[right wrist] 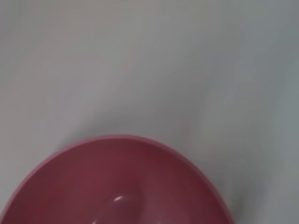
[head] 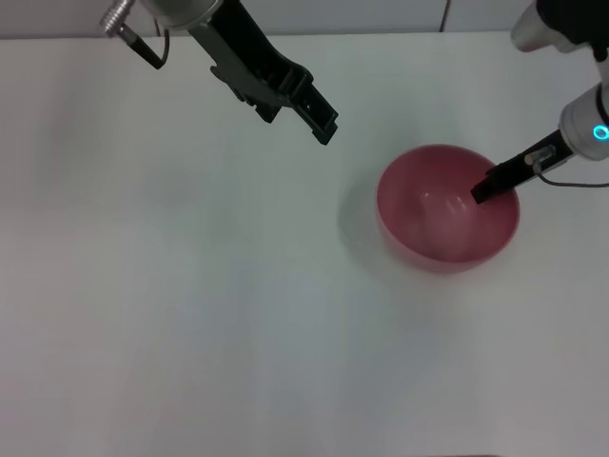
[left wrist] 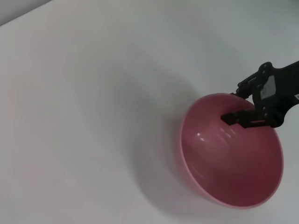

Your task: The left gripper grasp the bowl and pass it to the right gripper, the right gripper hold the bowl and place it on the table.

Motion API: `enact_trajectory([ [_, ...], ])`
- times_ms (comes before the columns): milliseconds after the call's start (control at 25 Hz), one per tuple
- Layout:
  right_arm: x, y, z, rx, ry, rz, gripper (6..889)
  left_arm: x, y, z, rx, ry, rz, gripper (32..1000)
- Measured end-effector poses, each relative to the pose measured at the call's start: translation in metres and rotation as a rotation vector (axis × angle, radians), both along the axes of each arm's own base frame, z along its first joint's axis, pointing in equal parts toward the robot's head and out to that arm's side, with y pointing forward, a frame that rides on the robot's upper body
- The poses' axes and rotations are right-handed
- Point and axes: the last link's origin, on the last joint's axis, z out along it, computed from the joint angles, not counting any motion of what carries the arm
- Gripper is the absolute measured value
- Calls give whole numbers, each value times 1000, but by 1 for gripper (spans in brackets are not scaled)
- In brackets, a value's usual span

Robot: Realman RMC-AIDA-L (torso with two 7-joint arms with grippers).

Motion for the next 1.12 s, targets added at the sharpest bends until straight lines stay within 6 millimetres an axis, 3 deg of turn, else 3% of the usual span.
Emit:
enact_trajectory([
  [200,-1,1,0,1,1,3,386,-1,0,0,0,0,1,865],
  [760,-5,3,0,-4,-3,19,819,-1,1,0,4,-1,-1,865],
  [1120,-5,2,-1,-7,-1,19,843,-3,0,0,3,-1,3,865],
])
